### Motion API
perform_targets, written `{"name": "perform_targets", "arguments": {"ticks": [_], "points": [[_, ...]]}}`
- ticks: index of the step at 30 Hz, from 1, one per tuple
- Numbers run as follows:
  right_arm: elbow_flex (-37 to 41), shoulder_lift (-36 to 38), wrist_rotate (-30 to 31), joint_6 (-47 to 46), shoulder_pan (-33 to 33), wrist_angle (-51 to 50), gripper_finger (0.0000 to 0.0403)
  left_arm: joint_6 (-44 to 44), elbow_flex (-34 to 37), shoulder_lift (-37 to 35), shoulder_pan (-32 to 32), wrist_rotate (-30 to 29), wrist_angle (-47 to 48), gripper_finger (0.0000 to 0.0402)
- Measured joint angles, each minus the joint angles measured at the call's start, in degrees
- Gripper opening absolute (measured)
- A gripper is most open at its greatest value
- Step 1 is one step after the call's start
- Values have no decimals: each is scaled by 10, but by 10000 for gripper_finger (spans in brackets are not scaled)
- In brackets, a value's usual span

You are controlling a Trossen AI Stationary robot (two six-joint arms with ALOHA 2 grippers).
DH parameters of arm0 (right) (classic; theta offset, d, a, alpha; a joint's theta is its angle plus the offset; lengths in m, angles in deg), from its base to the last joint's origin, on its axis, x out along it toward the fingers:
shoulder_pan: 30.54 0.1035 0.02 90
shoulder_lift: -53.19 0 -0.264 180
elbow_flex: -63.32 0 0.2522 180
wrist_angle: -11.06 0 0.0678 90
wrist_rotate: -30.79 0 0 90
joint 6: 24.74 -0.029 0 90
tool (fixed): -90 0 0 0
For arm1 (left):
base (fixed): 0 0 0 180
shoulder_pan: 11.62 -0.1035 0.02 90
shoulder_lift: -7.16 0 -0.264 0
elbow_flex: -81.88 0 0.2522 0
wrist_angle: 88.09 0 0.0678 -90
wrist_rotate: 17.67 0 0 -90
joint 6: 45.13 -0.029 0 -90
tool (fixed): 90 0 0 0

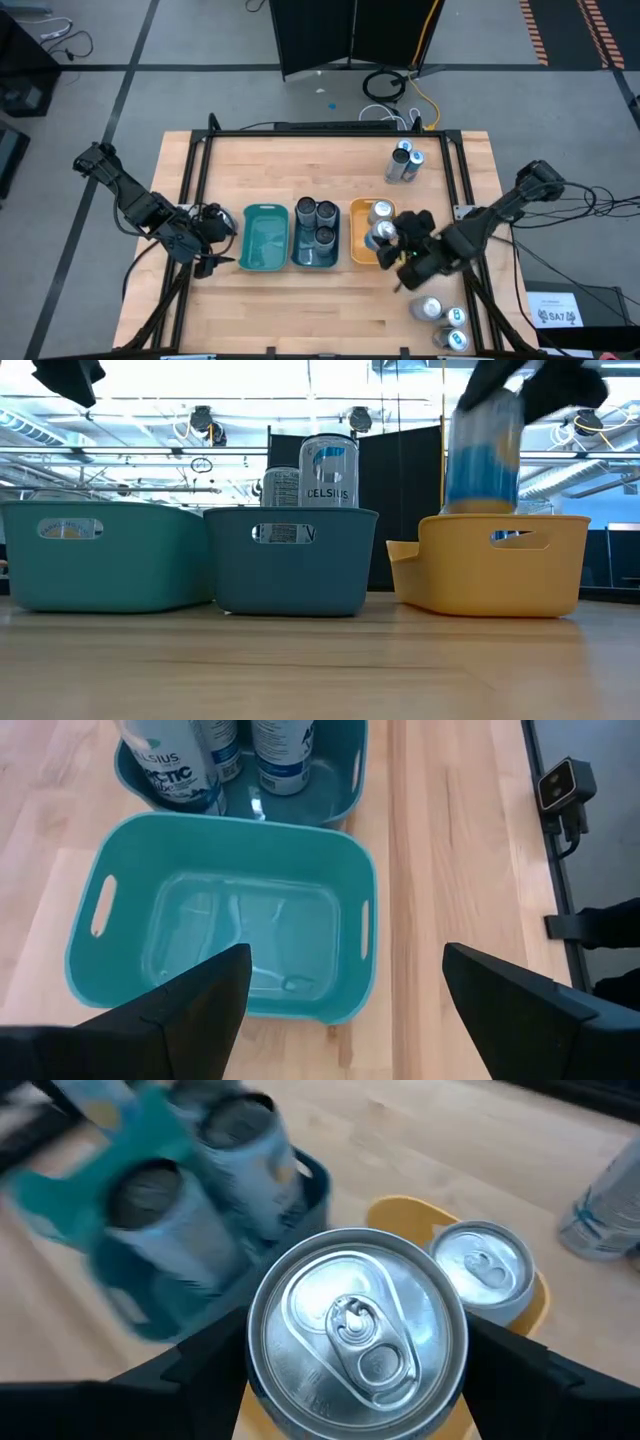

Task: Sort soda cans
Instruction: Put the bottom left silver soda can into the yellow bin

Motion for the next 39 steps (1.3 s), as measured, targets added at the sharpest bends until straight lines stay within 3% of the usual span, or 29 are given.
{"name": "perform_targets", "arguments": {"ticks": [10,27,39], "points": [[50,-33,-82,93,-95,112,289,0,0,0,0,-2,-8,338],[51,-112,-56,128,-132,171,292,-1,0,0,0,-2,-5,338],[50,-118,-47,125,-131,170,337,0,0,0,0,-1,-5,338]]}}
